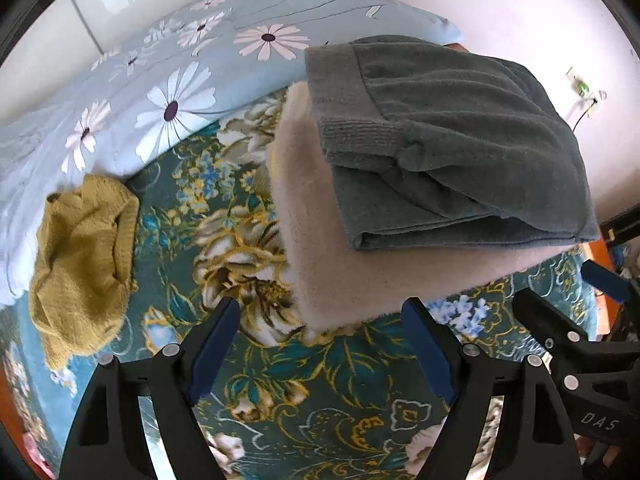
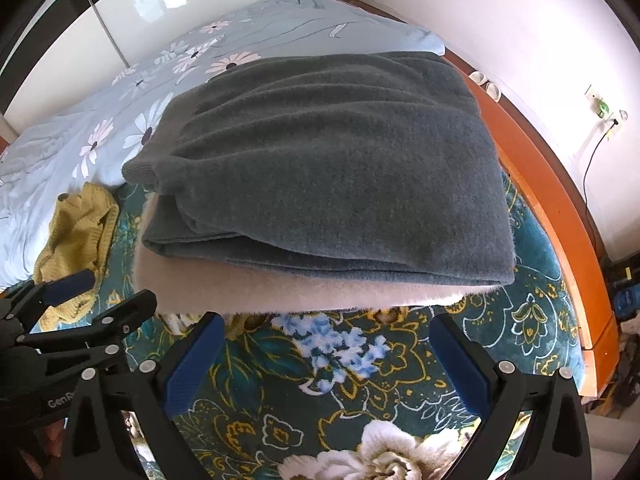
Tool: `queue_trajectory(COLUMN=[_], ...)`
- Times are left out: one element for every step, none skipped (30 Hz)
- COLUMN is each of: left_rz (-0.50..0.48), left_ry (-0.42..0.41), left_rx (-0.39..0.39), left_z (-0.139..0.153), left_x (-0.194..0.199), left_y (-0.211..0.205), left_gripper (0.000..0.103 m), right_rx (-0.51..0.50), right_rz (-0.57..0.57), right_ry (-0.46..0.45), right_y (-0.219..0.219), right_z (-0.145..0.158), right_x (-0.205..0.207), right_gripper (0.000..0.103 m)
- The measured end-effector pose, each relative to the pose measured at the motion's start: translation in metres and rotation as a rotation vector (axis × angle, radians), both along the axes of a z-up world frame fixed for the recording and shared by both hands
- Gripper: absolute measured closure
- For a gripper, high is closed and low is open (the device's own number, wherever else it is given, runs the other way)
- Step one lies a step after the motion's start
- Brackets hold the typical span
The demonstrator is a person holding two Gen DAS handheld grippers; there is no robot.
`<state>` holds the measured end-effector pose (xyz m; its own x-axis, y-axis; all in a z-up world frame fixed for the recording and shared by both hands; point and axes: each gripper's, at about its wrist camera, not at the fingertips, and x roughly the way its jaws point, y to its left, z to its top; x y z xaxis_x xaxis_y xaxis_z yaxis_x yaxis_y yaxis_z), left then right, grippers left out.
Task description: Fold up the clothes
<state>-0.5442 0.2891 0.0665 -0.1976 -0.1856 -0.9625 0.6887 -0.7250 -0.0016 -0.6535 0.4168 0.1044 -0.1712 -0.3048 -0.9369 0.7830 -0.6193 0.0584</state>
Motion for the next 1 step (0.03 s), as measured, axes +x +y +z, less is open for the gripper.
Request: queue_trajectory(left_rz=[-0.001], left_ry=[-0.004], left_rx=[0.003], left_z=[0.0004], left_x=[0.0000], left_y=[-0.0005], left_gripper=[0.020], right_rx=[-0.004], right_rz=[0.001], right_ry=[-0.002], right_y=[0.0003], right_z=[0.0007], right_x=[-0.0001], right_gripper=[0.000])
